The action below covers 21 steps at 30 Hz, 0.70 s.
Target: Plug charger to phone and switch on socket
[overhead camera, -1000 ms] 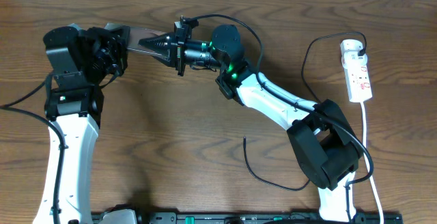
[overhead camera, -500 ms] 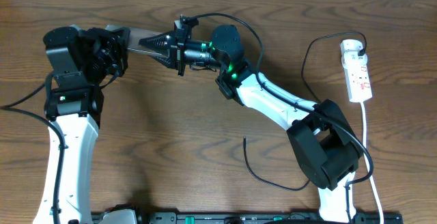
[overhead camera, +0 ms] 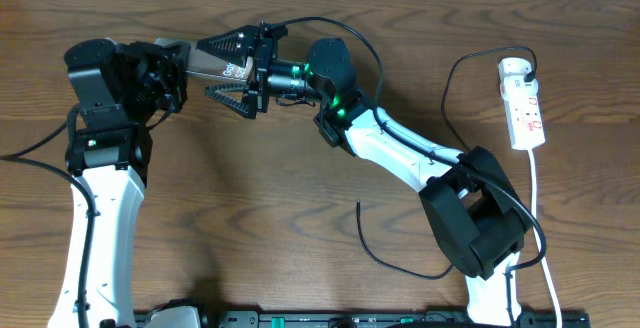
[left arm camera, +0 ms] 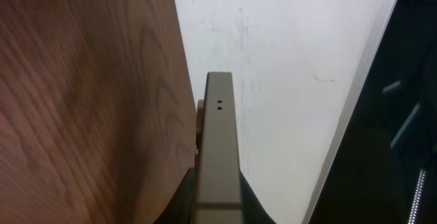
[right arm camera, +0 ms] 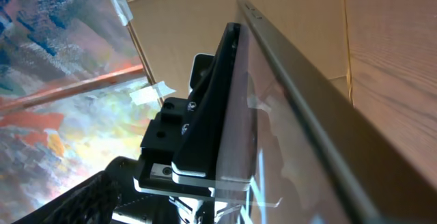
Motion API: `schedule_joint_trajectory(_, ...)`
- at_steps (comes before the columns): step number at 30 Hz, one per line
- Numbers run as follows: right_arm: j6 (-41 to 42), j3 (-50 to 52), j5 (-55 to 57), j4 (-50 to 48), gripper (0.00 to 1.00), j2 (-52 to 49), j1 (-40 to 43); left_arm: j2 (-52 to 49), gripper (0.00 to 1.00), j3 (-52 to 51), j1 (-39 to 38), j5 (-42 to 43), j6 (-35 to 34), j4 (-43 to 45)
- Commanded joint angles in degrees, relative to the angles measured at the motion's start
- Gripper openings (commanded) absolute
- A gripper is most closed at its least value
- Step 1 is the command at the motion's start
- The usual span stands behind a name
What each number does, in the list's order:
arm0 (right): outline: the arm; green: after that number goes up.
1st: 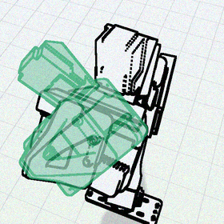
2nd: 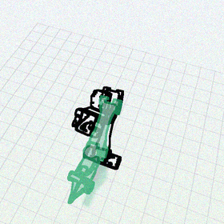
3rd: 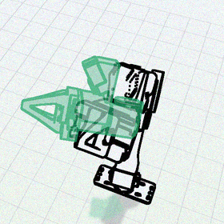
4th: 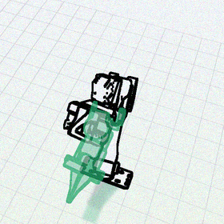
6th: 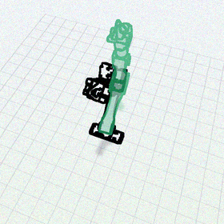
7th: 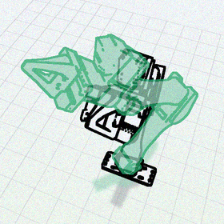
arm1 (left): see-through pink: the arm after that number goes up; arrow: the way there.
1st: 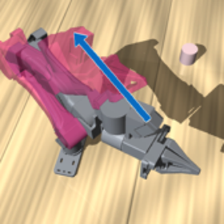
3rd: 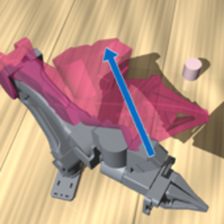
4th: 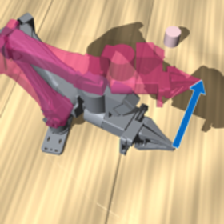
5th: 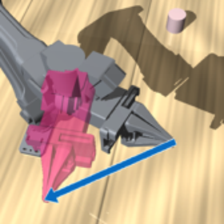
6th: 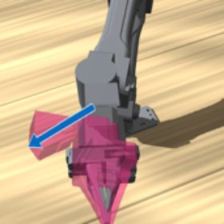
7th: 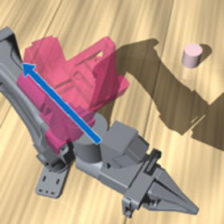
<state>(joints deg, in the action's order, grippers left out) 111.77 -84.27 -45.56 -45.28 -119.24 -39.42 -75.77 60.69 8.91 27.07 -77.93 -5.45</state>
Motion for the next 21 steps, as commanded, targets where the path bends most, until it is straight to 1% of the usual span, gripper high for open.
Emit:
schedule_joint_trajectory(1,-1.9,-0.8,-0.4,-0.2,0.99,0.9,-0.6,0.0,0.07,1.4,0.3,1.8,1.2,0.6)
schedule_joint_trajectory(7,-8.3,-0.8,-0.7,-0.2,0.99,0.9,0.3,0.0,0.07,1.4,4.1,1.9,1.5,0.3)
schedule_joint_trajectory(9,-9.7,-0.8,-1.6,-0.1,0.99,0.9,0.9,0.0,0.07,1.4,6.1,2.2,2.8,0.0)
schedule_joint_trajectory(13,-14.4,-0.8,-3.6,-0.1,0.99,0.9,2.2,0.0,0.08,1.4,10.1,4.1,8.4,0.0)
schedule_joint_trajectory(18,-23.7,-0.8,-7.2,-0.1,0.99,0.9,4.1,0.0,0.08,1.4,13.4,8.5,17.7,-0.9)
schedule_joint_trajectory(21,-30.4,-0.8,-10.3,4.8,0.99,0.9,5.6,0.0,0.07,1.4,13.9,10.2,21.0,-4.1)
